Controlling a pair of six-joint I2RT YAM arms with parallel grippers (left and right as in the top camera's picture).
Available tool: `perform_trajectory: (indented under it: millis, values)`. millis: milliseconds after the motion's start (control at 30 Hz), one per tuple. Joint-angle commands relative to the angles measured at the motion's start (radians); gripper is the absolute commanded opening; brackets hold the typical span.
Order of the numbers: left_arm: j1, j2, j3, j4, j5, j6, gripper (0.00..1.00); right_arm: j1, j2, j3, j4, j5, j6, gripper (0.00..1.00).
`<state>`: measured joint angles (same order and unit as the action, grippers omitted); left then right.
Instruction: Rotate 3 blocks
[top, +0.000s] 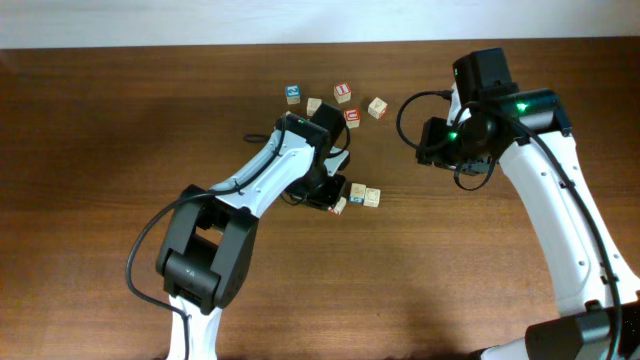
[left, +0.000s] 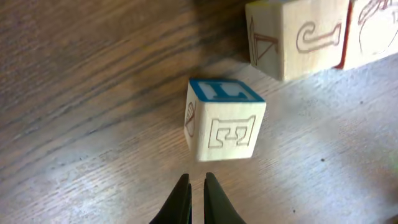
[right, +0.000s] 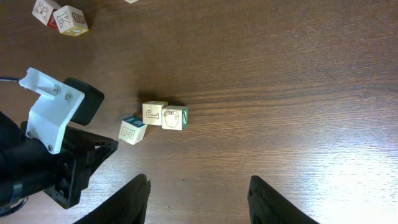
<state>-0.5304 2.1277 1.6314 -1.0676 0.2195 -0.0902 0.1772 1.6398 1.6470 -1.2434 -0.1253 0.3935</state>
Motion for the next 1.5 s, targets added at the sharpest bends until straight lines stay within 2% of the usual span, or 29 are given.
perform_trajectory:
  millis: [0, 133, 300, 567, 633, 700, 767, 900, 1033, 1467]
  values:
    - [-0.017, 0.019, -0.014, 0.012, 0.004, -0.029, 0.07, -0.004, -0.01, -0.003, 0.003, 0.002, 0.008, 0.52]
    - [-0.043, 0.022, -0.02, 0.083, -0.01, -0.134, 0.05, -0.003, -0.01, -0.003, 0.006, 0.002, 0.008, 0.52]
    - [-0.044, 0.022, -0.021, 0.099, -0.053, -0.215, 0.04, -0.003, -0.01, -0.003, 0.006, 0.002, 0.008, 0.52]
    - [-0.044, 0.023, -0.024, 0.232, -0.094, -0.216, 0.06, -0.001, -0.01, -0.003, 0.008, 0.001, 0.008, 0.52]
    - [0.015, 0.021, 0.042, 0.181, -0.093, -0.216, 0.06, 0.0, -0.004, -0.003, 0.042, -0.016, 0.008, 0.52]
    - [0.138, 0.021, 0.2, 0.04, -0.094, -0.216, 0.06, 0.014, 0.046, -0.003, 0.101, -0.056, 0.009, 0.51]
    - [0.231, 0.021, 0.288, -0.009, -0.094, -0.216, 0.06, 0.066, 0.117, -0.003, 0.157, -0.058, 0.035, 0.48]
    - [0.412, 0.021, 0.314, -0.038, -0.094, -0.216, 0.11, 0.184, 0.327, -0.003, 0.313, -0.038, 0.095, 0.47]
    - [0.425, 0.021, 0.314, -0.069, -0.097, -0.216, 0.12, 0.209, 0.486, -0.003, 0.325, -0.009, 0.125, 0.43]
    - [0.426, 0.021, 0.313, -0.079, -0.098, -0.216, 0.13, 0.237, 0.501, -0.031, 0.253, 0.055, 0.125, 0.36]
